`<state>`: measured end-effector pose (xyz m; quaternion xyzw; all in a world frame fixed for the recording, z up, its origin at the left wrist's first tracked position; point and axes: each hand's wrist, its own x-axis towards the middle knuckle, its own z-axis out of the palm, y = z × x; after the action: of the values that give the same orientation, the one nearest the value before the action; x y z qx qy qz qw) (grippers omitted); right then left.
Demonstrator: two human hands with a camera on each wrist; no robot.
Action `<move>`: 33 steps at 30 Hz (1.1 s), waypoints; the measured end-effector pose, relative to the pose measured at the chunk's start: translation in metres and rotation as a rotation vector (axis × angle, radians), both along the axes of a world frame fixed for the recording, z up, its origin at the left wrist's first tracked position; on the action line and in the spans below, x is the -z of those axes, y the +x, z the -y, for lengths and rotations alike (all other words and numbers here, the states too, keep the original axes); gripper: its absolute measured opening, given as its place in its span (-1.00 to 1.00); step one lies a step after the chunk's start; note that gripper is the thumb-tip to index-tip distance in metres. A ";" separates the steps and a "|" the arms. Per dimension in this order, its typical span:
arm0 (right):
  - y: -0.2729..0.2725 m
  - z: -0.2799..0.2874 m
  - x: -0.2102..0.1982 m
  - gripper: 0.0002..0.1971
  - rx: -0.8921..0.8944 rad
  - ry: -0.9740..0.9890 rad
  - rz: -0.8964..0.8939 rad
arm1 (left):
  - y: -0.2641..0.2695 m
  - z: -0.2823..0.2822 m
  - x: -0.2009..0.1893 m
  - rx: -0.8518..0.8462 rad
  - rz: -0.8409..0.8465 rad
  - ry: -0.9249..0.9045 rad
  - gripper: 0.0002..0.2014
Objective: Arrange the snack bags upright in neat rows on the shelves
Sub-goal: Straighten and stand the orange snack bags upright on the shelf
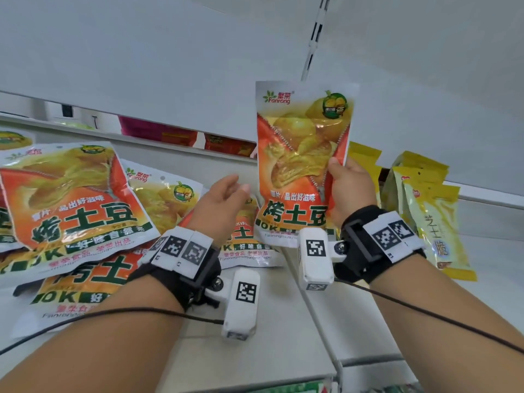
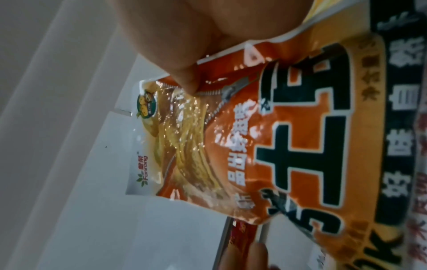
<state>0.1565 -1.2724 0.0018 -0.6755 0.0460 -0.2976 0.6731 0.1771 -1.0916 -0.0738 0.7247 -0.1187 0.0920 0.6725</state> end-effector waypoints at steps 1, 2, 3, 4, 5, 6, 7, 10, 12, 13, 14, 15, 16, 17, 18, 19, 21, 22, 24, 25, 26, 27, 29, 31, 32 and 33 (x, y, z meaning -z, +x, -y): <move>0.001 -0.003 0.003 -0.78 -0.033 0.021 -0.012 | -0.001 0.000 0.000 0.027 -0.012 -0.066 -0.50; 0.001 -0.006 0.007 -0.80 -0.070 0.043 -0.017 | -0.001 -0.001 -0.001 0.056 -0.030 -0.141 -0.45; 0.001 -0.010 0.010 -0.81 -0.112 0.059 -0.020 | -0.001 -0.001 -0.001 0.091 -0.047 -0.234 -0.41; 0.002 -0.013 0.012 -0.83 -0.152 0.055 -0.025 | 0.001 -0.001 -0.001 0.131 -0.055 -0.331 -0.40; 0.002 -0.017 0.014 -0.85 -0.190 0.038 -0.028 | 0.003 -0.001 -0.002 0.172 -0.054 -0.422 -0.44; 0.002 -0.020 0.015 -0.85 -0.222 0.014 -0.025 | 0.004 -0.001 -0.002 0.200 -0.054 -0.497 -0.50; 0.002 -0.024 0.016 -0.85 -0.252 -0.007 -0.015 | 0.006 -0.001 -0.002 0.215 -0.060 -0.545 -0.50; -0.001 -0.031 0.013 -0.82 -0.294 -0.059 0.031 | 0.009 -0.001 0.000 0.214 -0.073 -0.588 -0.46; 0.001 -0.033 0.009 -0.80 -0.281 -0.061 0.047 | 0.009 -0.001 -0.001 0.200 -0.077 -0.596 -0.55; 0.001 -0.033 0.008 -0.80 -0.271 -0.067 0.046 | 0.010 -0.001 -0.001 0.188 -0.081 -0.600 -0.56; 0.002 -0.031 0.008 -0.80 -0.263 -0.079 0.031 | 0.010 -0.001 -0.002 0.174 -0.084 -0.595 -0.56; 0.002 -0.030 0.009 -0.81 -0.272 -0.087 0.004 | 0.009 -0.001 -0.004 0.161 -0.088 -0.581 -0.55; 0.003 -0.027 0.012 -0.82 -0.292 -0.093 -0.031 | 0.008 -0.001 -0.006 0.147 -0.094 -0.565 -0.54; 0.003 -0.025 0.015 -0.85 -0.325 -0.099 -0.070 | 0.007 -0.001 -0.008 0.137 -0.102 -0.558 -0.53; 0.003 -0.023 0.019 -0.87 -0.356 -0.110 -0.106 | 0.006 -0.001 -0.009 0.128 -0.109 -0.563 -0.53; 0.003 -0.020 0.024 -0.88 -0.375 -0.125 -0.133 | 0.006 0.000 -0.009 0.123 -0.106 -0.573 -0.53; 0.006 -0.016 0.031 -0.87 -0.385 -0.140 -0.152 | 0.008 0.002 -0.006 0.152 -0.102 -0.674 -0.55; 0.008 -0.014 0.034 -0.87 -0.385 -0.131 -0.149 | 0.009 0.003 -0.005 0.178 -0.102 -0.716 -0.59; 0.014 -0.011 0.035 -0.88 -0.393 -0.056 -0.134 | 0.011 0.004 0.001 0.202 -0.097 -0.678 -0.67; 0.017 -0.010 0.035 -0.89 -0.394 0.006 -0.122 | 0.012 0.005 0.003 0.199 -0.093 -0.614 -0.72; 0.020 -0.009 0.034 -0.90 -0.389 0.062 -0.112 | 0.012 0.004 0.005 0.187 -0.090 -0.547 -0.77; 0.023 -0.008 0.034 -0.91 -0.385 0.106 -0.104 | 0.013 0.004 0.007 0.175 -0.086 -0.488 -0.80; 0.028 -0.007 0.035 -0.92 -0.399 0.160 -0.095 | 0.015 0.003 0.010 0.136 -0.078 -0.402 -0.81; 0.032 -0.007 0.038 -0.91 -0.440 0.163 -0.100 | 0.017 0.001 0.011 0.098 -0.069 -0.397 -0.78; 0.033 -0.008 0.039 -0.91 -0.466 0.153 -0.104 | 0.017 0.000 0.011 0.078 -0.068 -0.422 -0.77; 0.033 -0.009 0.041 -0.90 -0.498 0.147 -0.110 | 0.019 -0.001 0.011 0.055 -0.064 -0.447 -0.78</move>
<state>0.1898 -1.2630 -0.0396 -0.6305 -0.0637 -0.0815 0.7692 0.1956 -1.0905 -0.0844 0.5566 -0.0936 0.0744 0.8221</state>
